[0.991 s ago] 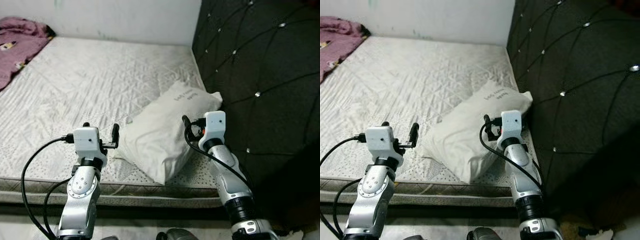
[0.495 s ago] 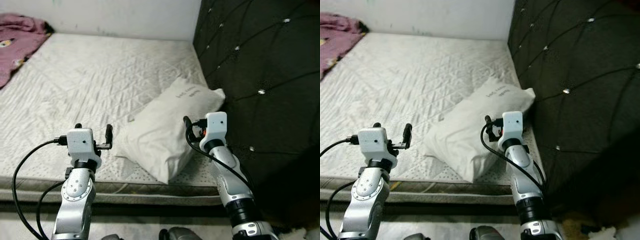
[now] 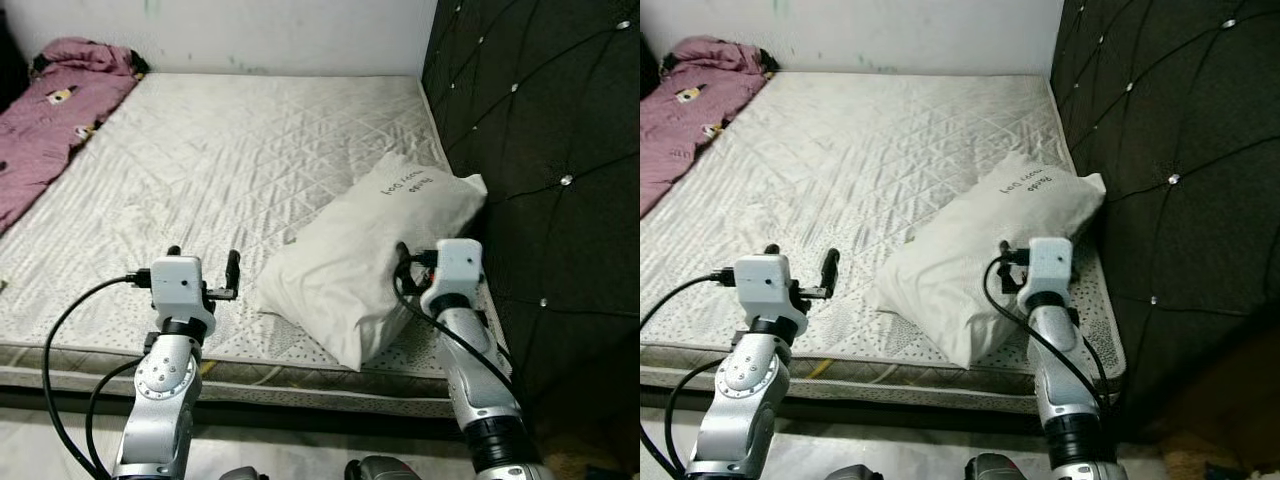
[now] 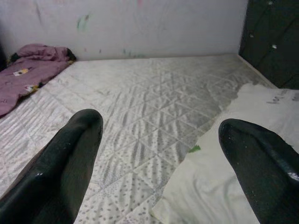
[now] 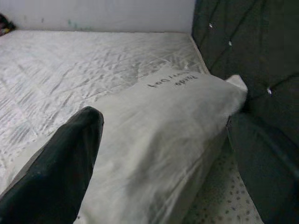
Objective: Clean up the room
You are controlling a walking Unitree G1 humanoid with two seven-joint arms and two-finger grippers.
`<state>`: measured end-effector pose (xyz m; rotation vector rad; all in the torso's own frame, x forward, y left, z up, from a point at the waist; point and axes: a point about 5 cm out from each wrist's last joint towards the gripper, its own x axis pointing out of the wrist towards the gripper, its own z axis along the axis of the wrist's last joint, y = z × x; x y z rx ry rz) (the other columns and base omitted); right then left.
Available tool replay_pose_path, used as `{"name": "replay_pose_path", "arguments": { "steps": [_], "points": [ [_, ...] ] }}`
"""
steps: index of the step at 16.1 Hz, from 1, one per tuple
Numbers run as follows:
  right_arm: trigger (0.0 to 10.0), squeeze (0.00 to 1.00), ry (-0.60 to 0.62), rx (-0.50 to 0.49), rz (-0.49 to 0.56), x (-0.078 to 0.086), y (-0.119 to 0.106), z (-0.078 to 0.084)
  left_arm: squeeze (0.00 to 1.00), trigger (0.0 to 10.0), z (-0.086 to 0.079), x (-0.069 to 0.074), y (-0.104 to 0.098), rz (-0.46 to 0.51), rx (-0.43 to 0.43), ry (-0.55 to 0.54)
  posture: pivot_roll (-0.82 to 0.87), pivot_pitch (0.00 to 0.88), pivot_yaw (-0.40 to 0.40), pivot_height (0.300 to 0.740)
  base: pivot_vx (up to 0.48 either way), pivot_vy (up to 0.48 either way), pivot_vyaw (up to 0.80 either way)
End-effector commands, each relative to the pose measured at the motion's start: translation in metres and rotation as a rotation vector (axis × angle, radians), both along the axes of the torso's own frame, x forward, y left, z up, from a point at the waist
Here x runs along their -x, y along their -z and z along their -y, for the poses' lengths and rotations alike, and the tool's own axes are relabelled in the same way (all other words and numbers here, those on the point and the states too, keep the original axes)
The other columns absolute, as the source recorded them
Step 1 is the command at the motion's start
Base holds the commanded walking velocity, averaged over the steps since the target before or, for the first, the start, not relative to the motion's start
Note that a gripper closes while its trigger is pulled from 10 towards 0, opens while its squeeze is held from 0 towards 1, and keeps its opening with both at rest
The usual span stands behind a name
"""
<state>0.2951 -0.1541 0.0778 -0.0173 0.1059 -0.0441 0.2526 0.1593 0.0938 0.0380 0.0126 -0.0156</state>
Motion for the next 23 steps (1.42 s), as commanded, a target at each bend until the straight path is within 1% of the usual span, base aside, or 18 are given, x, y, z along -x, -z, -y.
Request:
{"name": "replay_pose_path", "arguments": {
  "steps": [1,2,3,4,5,6,8,9,10,11,14,15,17,20,22,23],
  "points": [
    [10.0,0.0,0.011,0.036,0.061,-0.001,-0.008,0.001,0.0,10.0,0.0,0.001,0.003,-0.005,-0.004,0.018,-0.14,0.0,0.083,0.74,0.0,0.0,0.0],
    [10.0,0.0,0.027,0.032,0.048,-0.001,-0.008,0.001,0.0,10.0,0.0,0.0,0.002,-0.002,-0.006,0.018,-0.15,0.0,0.079,0.74,0.0,0.0,0.0],
    [10.0,0.0,-0.013,-0.005,0.052,-0.002,-0.013,-0.005,0.0,10.0,-0.002,-0.005,0.0,0.018,0.006,0.017,-0.17,0.0,0.05,0.74,0.0,0.0,0.0],
    [10.0,0.0,-0.028,-0.003,0.058,-0.003,-0.015,-0.006,0.0,10.0,-0.002,-0.007,0.0,0.024,0.008,0.015,-0.17,0.0,0.05,0.74,0.0,0.0,0.0],
    [10.0,0.0,-0.084,0.018,0.075,-0.004,-0.019,-0.012,0.0,10.0,-0.005,-0.012,-0.002,0.034,0.014,0.0,-0.18,0.0,0.024,0.74,0.0,0.0,0.0],
    [10.0,0.0,-0.091,0.012,0.055,-0.009,-0.021,-0.014,0.0,10.0,-0.006,-0.017,-0.004,0.046,0.025,-0.024,-0.18,0.0,0.001,0.74,0.0,0.0,0.0],
    [10.0,0.0,-0.106,0.029,0.079,-0.015,-0.029,-0.013,0.0,10.0,-0.005,-0.022,-0.012,0.082,0.012,-0.044,-0.17,0.0,0.0,0.74,0.0,0.0,-0.8],
    [10.0,0.0,-0.107,0.027,0.098,-0.018,-0.034,-0.014,0.0,10.0,-0.009,-0.022,-0.014,0.089,0.011,-0.056,-0.15,0.005,0.005,0.74,0.0,0.0,-0.8],
    [10.0,0.0,-0.107,0.022,0.103,-0.019,-0.035,-0.015,0.0,10.0,-0.01,-0.021,-0.014,0.089,0.009,-0.057,-0.14,0.007,0.009,0.74,0.0,0.0,0.0],
    [10.0,0.0,-0.116,0.021,0.103,-0.02,-0.034,-0.017,0.0,10.0,-0.01,-0.017,-0.012,0.081,0.002,-0.052,-0.13,0.011,0.019,0.74,0.0,0.0,0.0],
    [10.0,0.0,-0.108,-0.021,0.078,-0.015,-0.026,-0.02,0.0,10.0,-0.013,-0.006,-0.005,0.046,-0.014,-0.053,-0.11,0.021,0.03,0.74,0.0,0.0,0.0],
    [10.0,0.0,-0.11,-0.052,0.066,-0.011,-0.025,-0.022,0.0,10.0,-0.017,-0.006,-0.008,0.049,-0.011,-0.064,-0.1,0.031,0.026,0.74,0.0,0.0,0.0],
    [10.0,0.0,-0.145,-0.062,0.068,-0.005,-0.025,-0.026,0.0,10.0,-0.023,-0.008,-0.011,0.059,-0.013,-0.086,-0.11,0.055,0.018,0.74,0.0,0.0,0.0],
    [10.0,0.0,-0.142,-0.058,0.061,-0.004,-0.022,-0.024,0.0,10.0,-0.023,-0.005,-0.011,0.053,-0.011,-0.092,-0.11,0.07,0.011,0.74,0.0,0.0,0.0],
    [10.0,0.0,-0.155,-0.058,0.06,-0.004,-0.023,-0.025,0.0,10.0,-0.022,-0.003,-0.012,0.053,-0.003,-0.094,-0.1,0.077,0.009,0.74,0.0,0.0,0.0],
    [10.0,0.0,-0.163,-0.054,0.057,-0.003,-0.022,-0.026,0.0,10.0,-0.023,-0.003,-0.012,0.051,0.0,-0.097,-0.1,0.077,0.007,0.73,0.0,0.0,0.0]
  ]
}}
